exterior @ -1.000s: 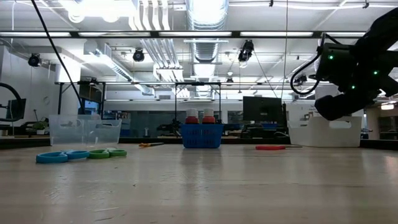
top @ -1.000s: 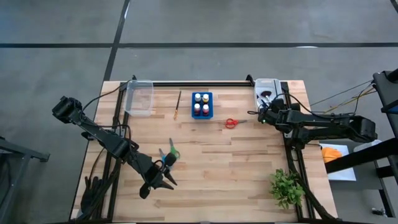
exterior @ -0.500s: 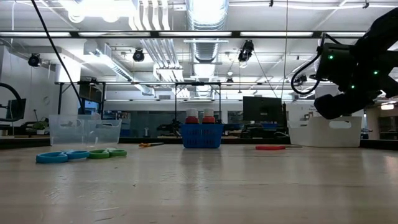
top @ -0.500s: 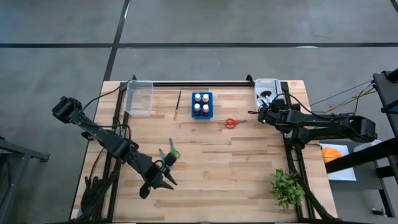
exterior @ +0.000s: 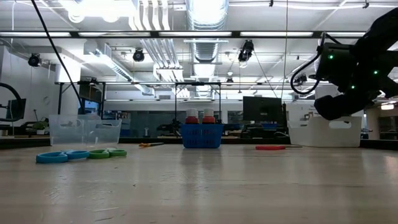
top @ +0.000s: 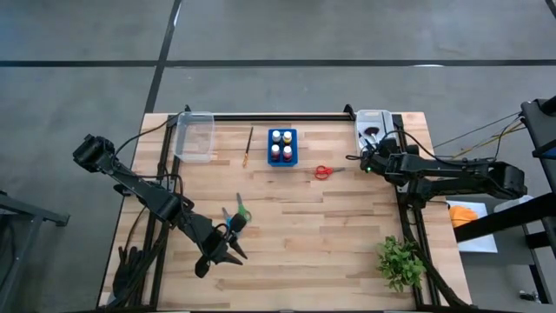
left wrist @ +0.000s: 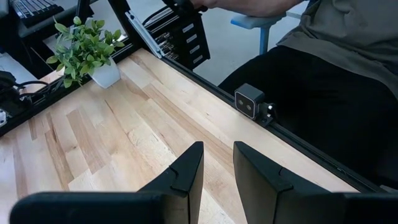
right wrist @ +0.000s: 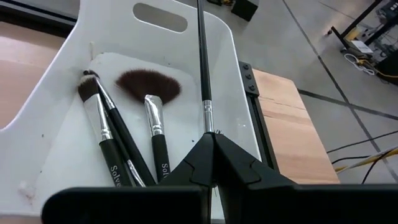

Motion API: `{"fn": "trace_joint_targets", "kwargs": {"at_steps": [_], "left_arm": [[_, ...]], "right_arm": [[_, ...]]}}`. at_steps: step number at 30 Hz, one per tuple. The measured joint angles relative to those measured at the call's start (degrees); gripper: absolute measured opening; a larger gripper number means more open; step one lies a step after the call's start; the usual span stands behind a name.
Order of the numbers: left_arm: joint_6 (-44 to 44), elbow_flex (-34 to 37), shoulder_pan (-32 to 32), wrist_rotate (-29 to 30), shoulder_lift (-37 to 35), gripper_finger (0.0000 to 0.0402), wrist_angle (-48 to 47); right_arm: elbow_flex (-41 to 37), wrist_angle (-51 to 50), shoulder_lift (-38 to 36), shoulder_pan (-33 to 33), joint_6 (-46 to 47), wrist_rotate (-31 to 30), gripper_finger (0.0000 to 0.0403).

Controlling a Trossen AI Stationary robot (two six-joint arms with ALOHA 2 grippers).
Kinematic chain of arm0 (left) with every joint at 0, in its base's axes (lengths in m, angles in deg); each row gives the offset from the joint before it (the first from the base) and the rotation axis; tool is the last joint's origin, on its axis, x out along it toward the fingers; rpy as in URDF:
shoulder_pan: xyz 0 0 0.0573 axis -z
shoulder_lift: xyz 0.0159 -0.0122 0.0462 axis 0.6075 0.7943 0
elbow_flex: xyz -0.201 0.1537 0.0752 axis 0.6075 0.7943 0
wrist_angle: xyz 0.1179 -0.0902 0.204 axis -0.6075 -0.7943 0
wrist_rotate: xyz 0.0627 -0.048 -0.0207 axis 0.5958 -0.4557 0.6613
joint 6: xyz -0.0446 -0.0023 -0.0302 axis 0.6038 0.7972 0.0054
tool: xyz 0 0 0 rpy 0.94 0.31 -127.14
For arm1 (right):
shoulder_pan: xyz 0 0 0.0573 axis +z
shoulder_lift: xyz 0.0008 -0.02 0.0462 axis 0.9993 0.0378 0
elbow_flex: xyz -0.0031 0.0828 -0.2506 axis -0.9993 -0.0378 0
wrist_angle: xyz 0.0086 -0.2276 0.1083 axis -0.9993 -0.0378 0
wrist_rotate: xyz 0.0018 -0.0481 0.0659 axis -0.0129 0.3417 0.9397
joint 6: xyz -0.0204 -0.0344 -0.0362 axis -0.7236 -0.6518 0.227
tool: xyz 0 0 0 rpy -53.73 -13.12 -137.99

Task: Pick & Place Paint Supplies
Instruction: Put the black brow brush into the white bin

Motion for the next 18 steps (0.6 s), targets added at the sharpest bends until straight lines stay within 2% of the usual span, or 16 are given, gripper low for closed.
{"fn": "trace_joint_targets", "kwargs": {"at_steps": [10,18], "left_arm": [[0.0,0.0,0.0,0.0,0.0,0.0095,0.0],[0.0,0.0,0.0,0.0,0.0,0.0095,0.0]], "right_arm": [[0.0,1.0,0.0,0.9,-1.0,-0.3,0.0009],[0.0,1.3,0.0,0.9,0.9,-3.1,0.0009]]}}
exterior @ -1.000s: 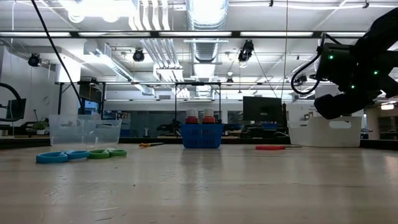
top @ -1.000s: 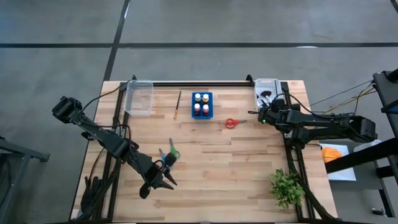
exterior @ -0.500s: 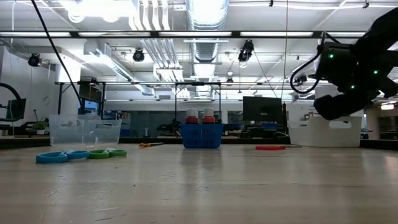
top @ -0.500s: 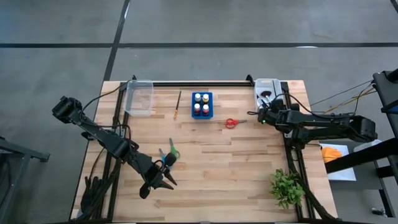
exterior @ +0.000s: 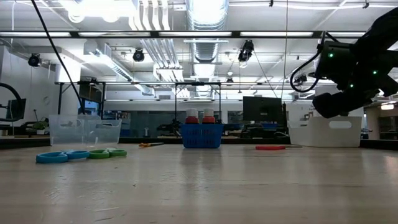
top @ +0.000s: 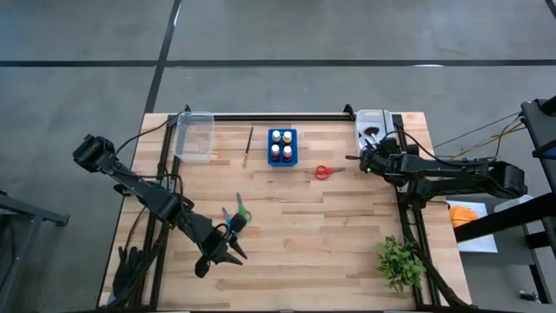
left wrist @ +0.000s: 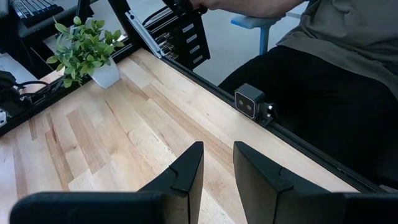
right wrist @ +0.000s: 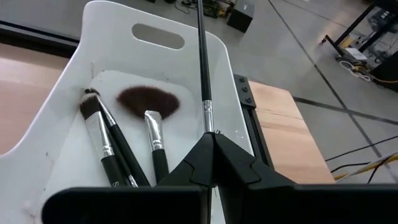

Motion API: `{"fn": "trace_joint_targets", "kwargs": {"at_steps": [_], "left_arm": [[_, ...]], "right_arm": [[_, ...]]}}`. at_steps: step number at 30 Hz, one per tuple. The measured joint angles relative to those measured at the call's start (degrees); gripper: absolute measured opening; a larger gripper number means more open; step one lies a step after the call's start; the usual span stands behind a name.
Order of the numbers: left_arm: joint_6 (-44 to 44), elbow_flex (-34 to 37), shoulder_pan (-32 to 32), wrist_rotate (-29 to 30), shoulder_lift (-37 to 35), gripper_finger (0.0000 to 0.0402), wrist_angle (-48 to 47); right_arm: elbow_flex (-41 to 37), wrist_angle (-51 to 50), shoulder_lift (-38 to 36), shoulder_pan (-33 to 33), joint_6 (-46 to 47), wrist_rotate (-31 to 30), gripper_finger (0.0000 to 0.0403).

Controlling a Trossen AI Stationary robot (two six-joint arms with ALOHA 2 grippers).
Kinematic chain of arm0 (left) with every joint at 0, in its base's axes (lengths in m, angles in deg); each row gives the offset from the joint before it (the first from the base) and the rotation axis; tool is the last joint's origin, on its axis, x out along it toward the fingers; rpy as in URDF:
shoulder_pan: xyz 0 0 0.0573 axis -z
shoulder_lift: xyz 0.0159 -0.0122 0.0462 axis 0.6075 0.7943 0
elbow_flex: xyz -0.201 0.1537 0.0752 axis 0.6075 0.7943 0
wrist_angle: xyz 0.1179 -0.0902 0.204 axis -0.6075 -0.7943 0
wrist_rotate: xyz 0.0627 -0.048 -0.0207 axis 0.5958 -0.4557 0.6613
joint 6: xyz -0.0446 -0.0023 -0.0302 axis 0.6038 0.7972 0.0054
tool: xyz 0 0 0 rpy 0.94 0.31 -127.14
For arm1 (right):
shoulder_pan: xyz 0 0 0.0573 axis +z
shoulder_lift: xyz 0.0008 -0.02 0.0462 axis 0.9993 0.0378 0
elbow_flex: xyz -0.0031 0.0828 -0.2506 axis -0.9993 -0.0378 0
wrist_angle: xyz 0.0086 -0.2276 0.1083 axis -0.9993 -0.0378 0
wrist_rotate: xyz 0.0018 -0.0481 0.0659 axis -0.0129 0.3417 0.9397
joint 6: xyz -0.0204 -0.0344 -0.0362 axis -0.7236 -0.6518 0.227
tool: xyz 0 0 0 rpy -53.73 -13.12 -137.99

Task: Pick & Place Paint Supplies
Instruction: Put the black brow brush into the white bin

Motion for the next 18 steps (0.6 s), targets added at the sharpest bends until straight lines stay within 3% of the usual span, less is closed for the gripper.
{"fn": "trace_joint_targets", "kwargs": {"at_steps": [18], "left_arm": [[0.0,0.0,0.0,0.0,0.0,0.0095,0.0]], "right_arm": [[0.0,0.1,0.0,0.0,-0.7,0.1,0.0009]]}}
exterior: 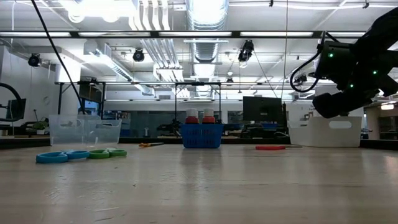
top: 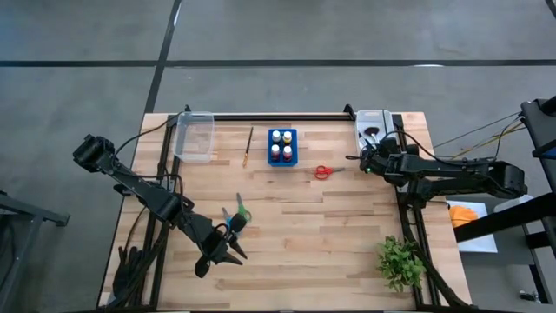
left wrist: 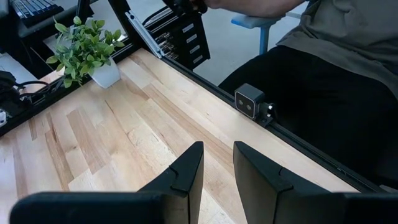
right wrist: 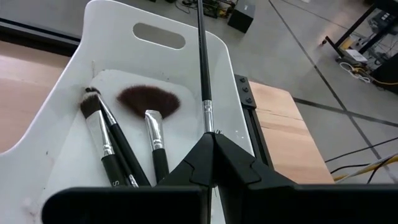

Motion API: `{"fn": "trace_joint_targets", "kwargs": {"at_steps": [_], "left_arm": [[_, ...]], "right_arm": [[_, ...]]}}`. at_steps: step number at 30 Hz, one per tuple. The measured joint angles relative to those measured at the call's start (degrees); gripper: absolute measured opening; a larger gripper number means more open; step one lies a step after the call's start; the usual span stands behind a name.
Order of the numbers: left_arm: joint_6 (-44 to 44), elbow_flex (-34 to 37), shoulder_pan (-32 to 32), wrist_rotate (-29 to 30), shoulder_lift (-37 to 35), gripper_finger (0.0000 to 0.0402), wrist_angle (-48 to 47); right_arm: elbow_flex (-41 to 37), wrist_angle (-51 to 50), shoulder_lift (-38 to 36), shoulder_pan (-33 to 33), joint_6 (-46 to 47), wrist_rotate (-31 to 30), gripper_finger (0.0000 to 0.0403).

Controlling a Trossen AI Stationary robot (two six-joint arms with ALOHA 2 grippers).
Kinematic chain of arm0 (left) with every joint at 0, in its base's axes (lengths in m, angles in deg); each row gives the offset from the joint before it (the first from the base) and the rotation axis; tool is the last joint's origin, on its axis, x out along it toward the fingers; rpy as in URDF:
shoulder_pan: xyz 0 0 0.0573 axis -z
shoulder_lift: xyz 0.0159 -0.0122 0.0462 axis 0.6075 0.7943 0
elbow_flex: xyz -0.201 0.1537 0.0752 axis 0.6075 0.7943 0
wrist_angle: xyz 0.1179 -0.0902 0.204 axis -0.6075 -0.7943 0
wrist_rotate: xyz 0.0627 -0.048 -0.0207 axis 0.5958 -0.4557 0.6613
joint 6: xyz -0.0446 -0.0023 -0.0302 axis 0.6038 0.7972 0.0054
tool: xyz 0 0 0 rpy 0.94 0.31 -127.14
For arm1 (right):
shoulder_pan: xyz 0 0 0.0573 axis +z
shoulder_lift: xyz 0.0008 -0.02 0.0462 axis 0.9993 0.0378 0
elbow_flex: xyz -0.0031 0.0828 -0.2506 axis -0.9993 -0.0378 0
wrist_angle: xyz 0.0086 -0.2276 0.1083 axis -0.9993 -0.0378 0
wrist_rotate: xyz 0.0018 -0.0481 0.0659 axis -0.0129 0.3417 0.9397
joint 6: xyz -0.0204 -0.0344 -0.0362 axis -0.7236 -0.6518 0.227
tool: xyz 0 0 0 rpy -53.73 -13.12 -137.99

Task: Pick & Place Paint Supplies
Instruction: Put the black brow brush into the white bin

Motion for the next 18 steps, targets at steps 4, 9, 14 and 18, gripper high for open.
{"fn": "trace_joint_targets", "kwargs": {"at_steps": [4,9,14,18], "left_arm": [[0.0,0.0,0.0,0.0,0.0,0.0095,0.0],[0.0,0.0,0.0,0.0,0.0,0.0095,0.0],[0.0,0.0,0.0,0.0,0.0,0.0095,0.0],[0.0,0.0,0.0,0.0,0.0,0.0095,0.0]], "right_arm": [[0.0,0.0,0.0,0.0,0.2,0.0,0.0009],[0.0,0.0,0.0,0.0,3.2,0.2,0.0009],[0.0,0.0,0.0,0.0,3.1,1.3,0.0009],[0.0,0.0,0.0,0.0,3.0,2.3,0.0009]]}}
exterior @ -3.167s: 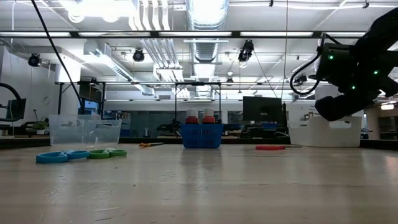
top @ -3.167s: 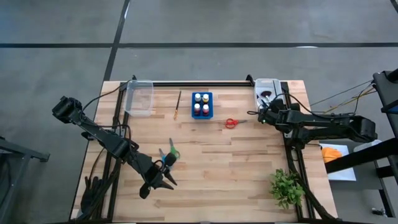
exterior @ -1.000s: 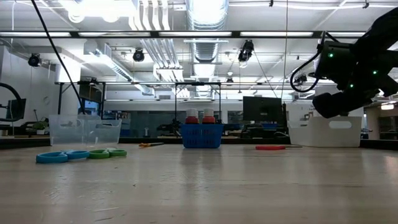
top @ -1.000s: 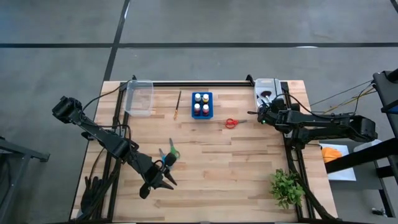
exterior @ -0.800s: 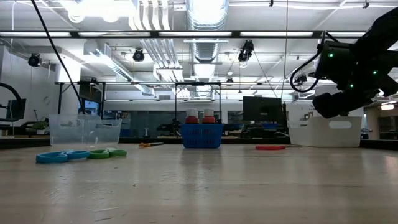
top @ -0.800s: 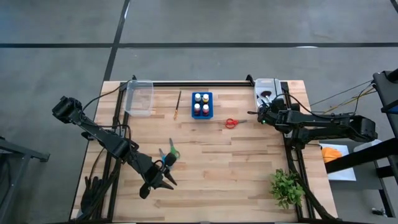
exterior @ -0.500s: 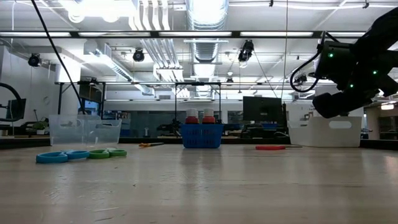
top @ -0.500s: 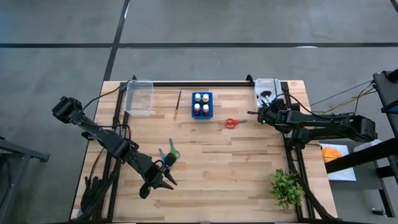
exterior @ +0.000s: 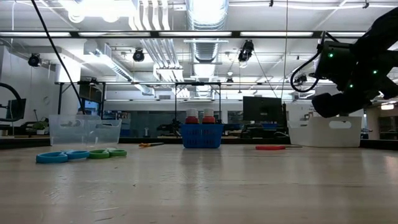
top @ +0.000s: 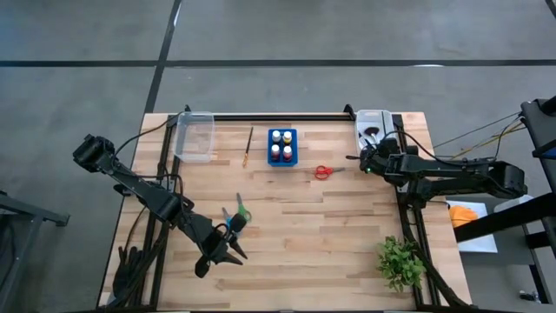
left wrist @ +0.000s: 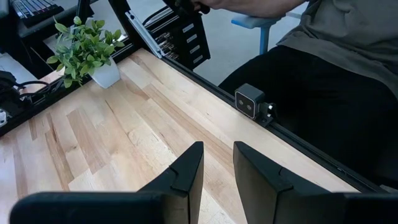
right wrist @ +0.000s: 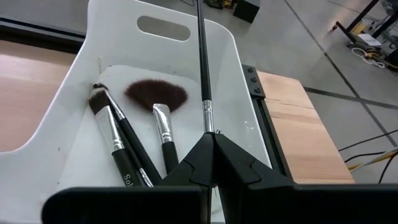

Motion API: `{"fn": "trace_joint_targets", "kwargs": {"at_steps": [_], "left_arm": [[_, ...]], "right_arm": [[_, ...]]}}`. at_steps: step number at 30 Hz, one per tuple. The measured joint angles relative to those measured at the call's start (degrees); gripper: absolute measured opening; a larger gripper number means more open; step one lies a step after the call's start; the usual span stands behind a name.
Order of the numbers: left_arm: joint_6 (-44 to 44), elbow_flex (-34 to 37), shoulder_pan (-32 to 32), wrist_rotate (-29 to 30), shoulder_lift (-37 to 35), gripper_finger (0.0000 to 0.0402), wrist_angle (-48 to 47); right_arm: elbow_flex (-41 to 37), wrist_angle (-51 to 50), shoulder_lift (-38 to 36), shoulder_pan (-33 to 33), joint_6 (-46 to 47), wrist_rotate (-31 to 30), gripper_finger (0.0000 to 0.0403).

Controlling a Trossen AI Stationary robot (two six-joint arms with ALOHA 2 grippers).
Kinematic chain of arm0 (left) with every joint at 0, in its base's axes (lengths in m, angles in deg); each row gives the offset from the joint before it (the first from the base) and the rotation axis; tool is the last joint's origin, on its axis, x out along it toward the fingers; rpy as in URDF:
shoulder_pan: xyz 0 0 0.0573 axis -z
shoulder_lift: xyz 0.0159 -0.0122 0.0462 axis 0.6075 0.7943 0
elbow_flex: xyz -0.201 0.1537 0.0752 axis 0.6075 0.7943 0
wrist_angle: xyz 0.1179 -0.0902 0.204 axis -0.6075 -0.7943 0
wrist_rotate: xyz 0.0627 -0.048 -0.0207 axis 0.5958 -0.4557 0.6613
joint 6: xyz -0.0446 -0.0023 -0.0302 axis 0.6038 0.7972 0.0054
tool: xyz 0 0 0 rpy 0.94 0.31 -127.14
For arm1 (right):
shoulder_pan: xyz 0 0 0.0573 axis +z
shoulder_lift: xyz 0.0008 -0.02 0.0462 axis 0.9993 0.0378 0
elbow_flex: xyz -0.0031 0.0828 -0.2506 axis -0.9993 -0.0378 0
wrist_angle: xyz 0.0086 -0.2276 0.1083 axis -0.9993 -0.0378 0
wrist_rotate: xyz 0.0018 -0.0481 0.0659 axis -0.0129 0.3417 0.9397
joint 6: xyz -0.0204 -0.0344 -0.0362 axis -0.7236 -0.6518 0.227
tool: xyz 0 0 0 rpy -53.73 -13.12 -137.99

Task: Pick & Place Paint Supplies
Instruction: Put the black brow brush into the white bin, then put the black eyebrow brush into the white bin

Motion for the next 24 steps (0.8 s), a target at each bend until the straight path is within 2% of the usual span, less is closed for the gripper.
{"fn": "trace_joint_targets", "kwargs": {"at_steps": [15,18,24], "left_arm": [[0.0,0.0,0.0,0.0,0.0,0.0095,0.0],[0.0,0.0,0.0,0.0,0.0,0.0095,0.0],[0.0,0.0,0.0,0.0,0.0,0.0095,0.0]], "right_arm": [[0.0,0.4,0.0,0.0,0.1,0.7,0.0015],[-0.4,0.5,0.0,0.0,0.3,0.2,0.0043],[-2.2,0.5,0.0,0.0,3.4,-4.0,0.0124]]}}
